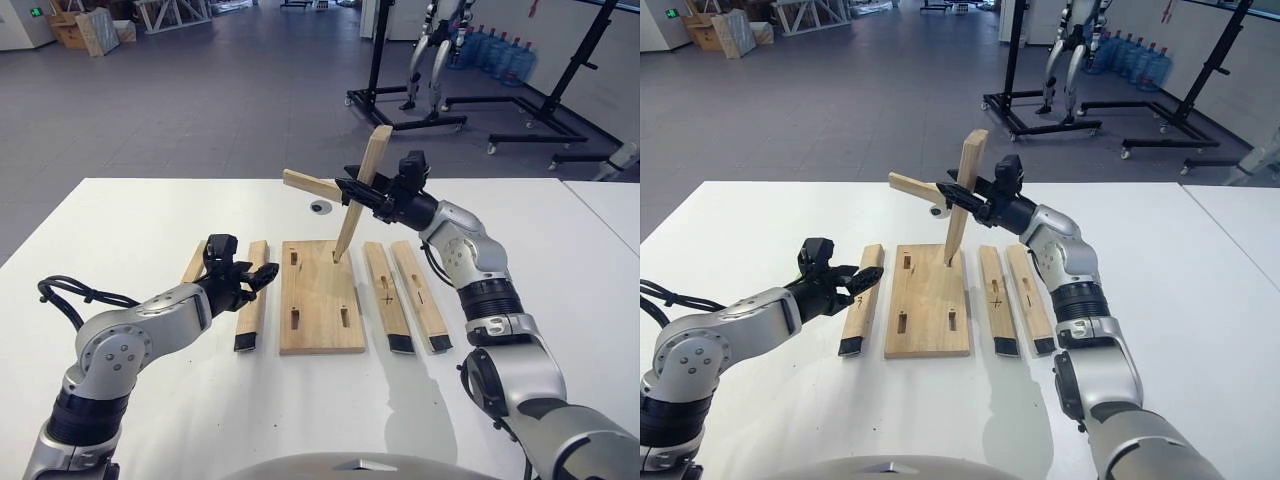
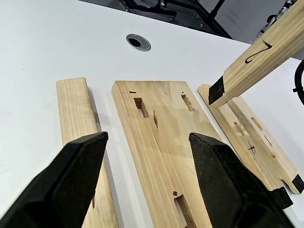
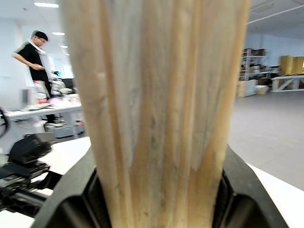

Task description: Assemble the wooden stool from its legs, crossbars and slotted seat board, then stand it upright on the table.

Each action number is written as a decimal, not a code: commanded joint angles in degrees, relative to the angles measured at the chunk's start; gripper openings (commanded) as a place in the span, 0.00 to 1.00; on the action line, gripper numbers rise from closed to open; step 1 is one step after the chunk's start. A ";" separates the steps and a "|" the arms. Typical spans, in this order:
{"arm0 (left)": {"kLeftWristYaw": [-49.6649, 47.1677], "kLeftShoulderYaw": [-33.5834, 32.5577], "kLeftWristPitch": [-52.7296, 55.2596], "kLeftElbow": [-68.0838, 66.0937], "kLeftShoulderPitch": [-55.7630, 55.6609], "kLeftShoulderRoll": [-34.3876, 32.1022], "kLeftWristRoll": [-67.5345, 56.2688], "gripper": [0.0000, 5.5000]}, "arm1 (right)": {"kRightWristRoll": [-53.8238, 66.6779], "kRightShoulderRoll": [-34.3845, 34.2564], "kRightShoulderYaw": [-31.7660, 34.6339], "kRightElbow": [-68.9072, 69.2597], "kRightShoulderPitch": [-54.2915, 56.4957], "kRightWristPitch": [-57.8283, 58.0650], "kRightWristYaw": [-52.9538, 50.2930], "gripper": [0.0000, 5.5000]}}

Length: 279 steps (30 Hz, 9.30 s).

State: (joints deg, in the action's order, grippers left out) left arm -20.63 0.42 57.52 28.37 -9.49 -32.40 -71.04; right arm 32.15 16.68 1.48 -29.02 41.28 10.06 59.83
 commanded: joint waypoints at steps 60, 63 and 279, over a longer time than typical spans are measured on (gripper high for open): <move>9.88 -2.51 12.43 2.26 0.43 12.75 17.54 0.57 | -16.78 -5.79 4.64 -40.23 7.24 -36.85 26.25 0.37; 10.21 -2.61 12.61 2.48 0.63 13.31 18.37 0.57 | -15.31 -5.85 4.88 -38.87 7.58 -28.84 27.60 0.37; 22.07 -21.16 -1.85 -25.29 -41.19 7.61 -31.45 0.57 | 30.77 -0.42 15.35 36.53 9.91 62.22 -26.26 0.37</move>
State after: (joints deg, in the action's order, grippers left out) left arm 2.18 -22.14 55.37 3.85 -49.82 -23.85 -101.55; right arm 61.30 16.28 17.51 7.59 51.03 72.10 33.48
